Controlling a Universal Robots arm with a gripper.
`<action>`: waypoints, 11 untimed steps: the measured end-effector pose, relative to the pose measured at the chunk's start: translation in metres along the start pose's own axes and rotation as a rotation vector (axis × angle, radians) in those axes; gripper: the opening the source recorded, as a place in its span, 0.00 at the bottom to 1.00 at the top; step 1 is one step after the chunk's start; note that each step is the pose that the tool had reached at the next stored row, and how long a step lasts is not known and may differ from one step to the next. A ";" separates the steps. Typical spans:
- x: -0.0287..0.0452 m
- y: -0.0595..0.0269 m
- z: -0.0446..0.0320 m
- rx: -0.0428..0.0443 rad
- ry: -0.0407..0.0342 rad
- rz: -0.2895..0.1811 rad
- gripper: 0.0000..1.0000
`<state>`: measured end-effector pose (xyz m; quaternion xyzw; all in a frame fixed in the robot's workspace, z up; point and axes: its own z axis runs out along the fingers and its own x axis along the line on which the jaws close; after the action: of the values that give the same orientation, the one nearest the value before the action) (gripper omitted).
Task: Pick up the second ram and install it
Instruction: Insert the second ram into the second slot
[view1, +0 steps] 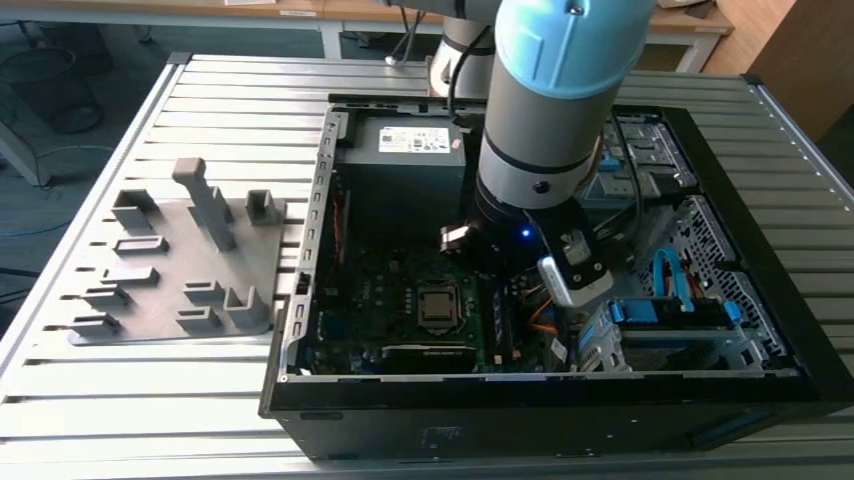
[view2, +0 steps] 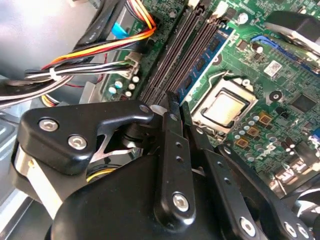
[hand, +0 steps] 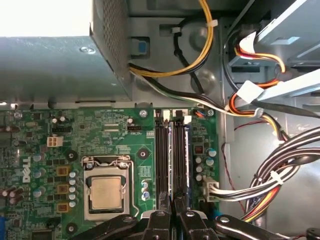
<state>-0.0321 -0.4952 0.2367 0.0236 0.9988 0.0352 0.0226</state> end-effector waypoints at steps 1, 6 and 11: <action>0.0003 -0.0001 0.0010 0.0008 -0.0002 0.002 0.14; 0.0033 -0.0006 0.0031 0.0015 -0.0004 0.002 0.14; 0.0035 -0.0008 0.0059 0.0015 -0.0003 0.002 0.14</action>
<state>-0.0353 -0.4954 0.2306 0.0248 0.9988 0.0345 0.0227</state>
